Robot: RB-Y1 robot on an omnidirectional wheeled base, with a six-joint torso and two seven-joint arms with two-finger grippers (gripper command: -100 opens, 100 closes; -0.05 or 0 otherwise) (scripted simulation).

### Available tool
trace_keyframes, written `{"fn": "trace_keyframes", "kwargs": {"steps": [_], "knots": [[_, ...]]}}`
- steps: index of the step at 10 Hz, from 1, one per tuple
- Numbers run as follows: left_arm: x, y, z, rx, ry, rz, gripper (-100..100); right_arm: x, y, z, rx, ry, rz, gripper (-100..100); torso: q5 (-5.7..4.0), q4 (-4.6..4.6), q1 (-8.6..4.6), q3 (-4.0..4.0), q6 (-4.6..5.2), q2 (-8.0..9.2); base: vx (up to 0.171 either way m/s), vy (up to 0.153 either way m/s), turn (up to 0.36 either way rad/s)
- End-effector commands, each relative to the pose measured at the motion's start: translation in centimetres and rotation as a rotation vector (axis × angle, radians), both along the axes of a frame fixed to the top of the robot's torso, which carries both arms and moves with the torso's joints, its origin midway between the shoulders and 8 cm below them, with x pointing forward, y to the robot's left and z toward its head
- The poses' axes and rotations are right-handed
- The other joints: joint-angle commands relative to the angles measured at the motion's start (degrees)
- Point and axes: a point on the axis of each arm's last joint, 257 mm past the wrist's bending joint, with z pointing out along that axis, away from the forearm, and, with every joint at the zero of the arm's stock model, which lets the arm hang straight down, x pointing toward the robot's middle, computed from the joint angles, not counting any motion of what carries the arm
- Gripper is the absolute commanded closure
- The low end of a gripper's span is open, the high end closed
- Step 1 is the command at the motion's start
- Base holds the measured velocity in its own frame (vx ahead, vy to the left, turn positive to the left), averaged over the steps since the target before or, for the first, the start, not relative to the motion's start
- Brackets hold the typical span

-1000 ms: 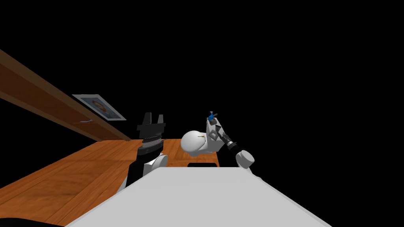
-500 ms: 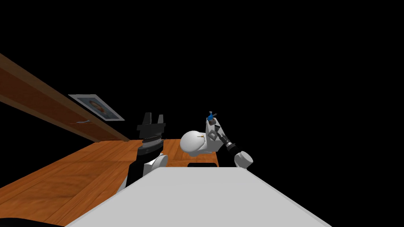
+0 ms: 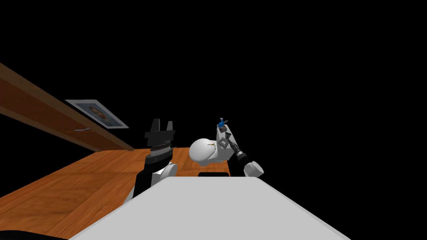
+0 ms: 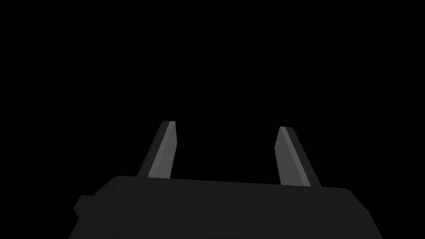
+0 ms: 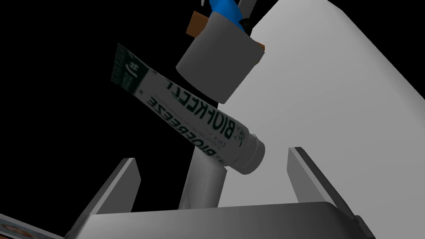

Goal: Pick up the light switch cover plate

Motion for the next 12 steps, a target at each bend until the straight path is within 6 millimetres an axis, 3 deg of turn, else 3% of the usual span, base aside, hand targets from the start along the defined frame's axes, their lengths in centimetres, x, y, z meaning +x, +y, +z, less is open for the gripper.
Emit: {"fn": "trace_keyframes", "kwargs": {"steps": [1,4,5,6,7,8,9,12], "knots": [[0.0,0.0,0.0,0.000,0.000,0.000,0,0.1,1.3,-0.1,0.091,0.001,-0.012,-100,0.00,0.00,0.00,0.00,0.00,0.00,0.009,0.001,-0.029],[0.0,0.0,0.0,0.000,0.000,0.000,0,0.3,3.3,0.1,0.208,-0.003,-0.035,-100,-0.03,-0.04,0.11,-0.04,-0.08,-0.04,0.004,0.000,-0.015],[0.0,0.0,0.0,0.000,0.000,0.000,0,0.1,2.8,0.0,0.186,-0.003,-0.032,-100,-0.04,-0.06,0.15,-0.07,-0.11,-0.07,0.000,0.000,0.000],[0.0,0.0,0.0,0.000,0.000,0.000,0,0.1,2.9,0.0,0.190,-0.004,-0.032,0,-0.04,-0.07,0.14,-0.08,-0.11,-0.09,0.000,0.000,0.000],[0.0,0.0,0.0,0.000,0.000,0.000,0,0.9,2.6,0.9,0.187,-0.013,-0.041,-100,-0.04,-0.07,0.14,-0.09,-0.11,-0.10,0.047,0.011,0.063],[0.0,0.0,0.0,0.000,0.000,0.000,0,0.5,2.8,0.5,0.187,-0.010,-0.035,-100,-0.03,-0.09,0.17,-0.16,-0.12,-0.25,0.031,0.005,0.016],[0.0,0.0,0.0,0.000,0.000,0.000,0,0.6,2.7,0.6,0.188,-0.010,-0.037,100,-0.04,-0.10,0.15,-0.16,-0.10,-0.22,0.000,0.000,0.000],[0.0,0.0,0.0,0.000,0.000,0.000,0,0.6,2.8,0.5,0.189,-0.010,-0.037,100,-0.02,-0.07,0.17,-0.08,-0.10,-0.09,0.000,0.000,0.000]]}}
